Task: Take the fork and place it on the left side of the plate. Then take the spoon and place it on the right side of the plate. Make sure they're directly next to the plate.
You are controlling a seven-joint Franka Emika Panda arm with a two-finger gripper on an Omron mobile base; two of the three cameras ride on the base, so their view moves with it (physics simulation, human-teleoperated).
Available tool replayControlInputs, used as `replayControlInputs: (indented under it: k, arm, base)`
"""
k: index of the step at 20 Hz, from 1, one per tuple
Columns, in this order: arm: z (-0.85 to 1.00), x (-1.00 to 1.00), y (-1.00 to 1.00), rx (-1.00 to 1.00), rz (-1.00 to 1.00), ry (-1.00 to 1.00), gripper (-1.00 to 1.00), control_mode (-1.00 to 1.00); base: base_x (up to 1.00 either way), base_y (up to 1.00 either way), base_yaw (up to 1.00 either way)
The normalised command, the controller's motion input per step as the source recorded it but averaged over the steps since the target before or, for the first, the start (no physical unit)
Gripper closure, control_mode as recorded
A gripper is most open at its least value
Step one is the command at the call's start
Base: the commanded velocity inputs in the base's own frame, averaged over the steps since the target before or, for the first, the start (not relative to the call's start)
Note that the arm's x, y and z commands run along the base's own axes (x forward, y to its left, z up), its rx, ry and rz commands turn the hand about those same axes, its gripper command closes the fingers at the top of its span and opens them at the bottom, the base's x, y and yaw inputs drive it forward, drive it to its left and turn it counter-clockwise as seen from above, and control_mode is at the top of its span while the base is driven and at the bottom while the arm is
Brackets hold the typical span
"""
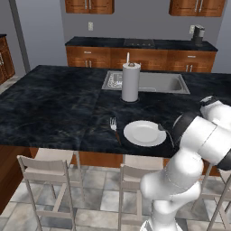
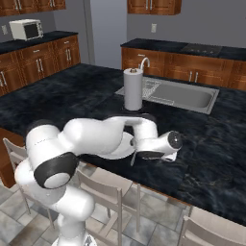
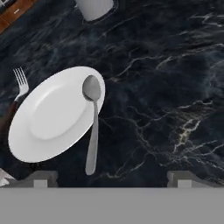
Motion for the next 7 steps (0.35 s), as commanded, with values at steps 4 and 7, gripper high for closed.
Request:
replayControlInputs:
  k: [4, 7]
  arm:
    - [0.40, -0.39, 1.00, -0.55, -0.05, -0.12, -1.00, -1.00]
    - [0.45, -0.30, 1.00, -0.62, 0.00, -0.03, -1.00, -1.00]
  base:
    - [0.00, 0.00, 0.00]
    - [0.00, 0.00, 0.00]
